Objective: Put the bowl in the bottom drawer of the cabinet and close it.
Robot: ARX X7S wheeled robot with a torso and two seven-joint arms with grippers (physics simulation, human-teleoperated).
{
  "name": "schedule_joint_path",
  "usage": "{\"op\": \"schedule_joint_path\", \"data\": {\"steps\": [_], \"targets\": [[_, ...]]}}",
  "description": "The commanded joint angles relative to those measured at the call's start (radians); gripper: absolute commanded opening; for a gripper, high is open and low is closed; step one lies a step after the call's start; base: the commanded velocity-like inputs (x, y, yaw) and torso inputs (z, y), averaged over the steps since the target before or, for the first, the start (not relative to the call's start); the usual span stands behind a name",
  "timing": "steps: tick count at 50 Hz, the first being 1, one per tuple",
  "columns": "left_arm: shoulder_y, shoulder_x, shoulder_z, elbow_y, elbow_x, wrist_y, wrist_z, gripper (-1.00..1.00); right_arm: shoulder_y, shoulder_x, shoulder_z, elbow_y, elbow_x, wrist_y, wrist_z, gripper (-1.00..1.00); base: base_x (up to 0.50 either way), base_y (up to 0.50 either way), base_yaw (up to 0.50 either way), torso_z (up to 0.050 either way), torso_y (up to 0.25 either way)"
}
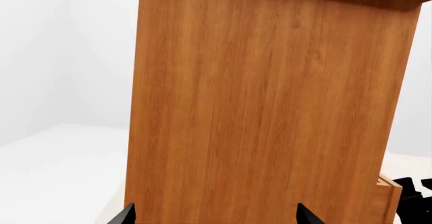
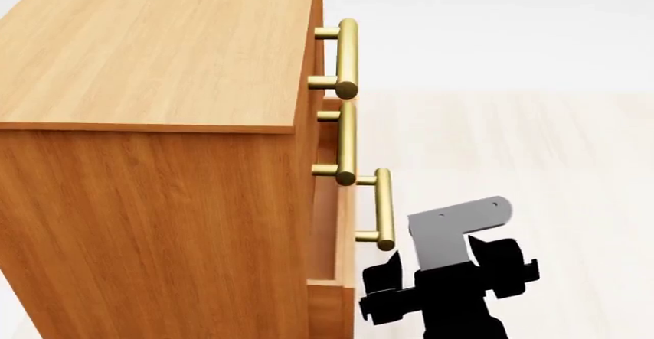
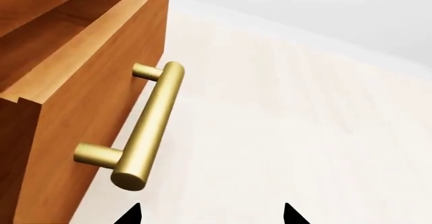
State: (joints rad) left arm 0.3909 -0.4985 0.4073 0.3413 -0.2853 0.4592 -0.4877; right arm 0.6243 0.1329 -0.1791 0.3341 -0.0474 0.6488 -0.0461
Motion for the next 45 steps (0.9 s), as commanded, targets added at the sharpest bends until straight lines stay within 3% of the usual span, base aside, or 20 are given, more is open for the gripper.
{"op": "schedule_joint_path", "data": {"steps": [1,45], "targets": [[0.001,-0.001,0.001,0.0,-0.003,0.003,0.0,1.0,0.011,-0.023,-0.012,0.031,0.039,-0.006,-0.006,1.0,0.0,0.0,0.0,0.0,0.0],[0.001,-0.005,0.001,-0.001,-0.01,0.01,-0.003,1.0,0.064,-0.069,-0.053,0.201,0.119,-0.105,-0.016,1.0,0.0,0.0,0.0,0.0,0.0]]}}
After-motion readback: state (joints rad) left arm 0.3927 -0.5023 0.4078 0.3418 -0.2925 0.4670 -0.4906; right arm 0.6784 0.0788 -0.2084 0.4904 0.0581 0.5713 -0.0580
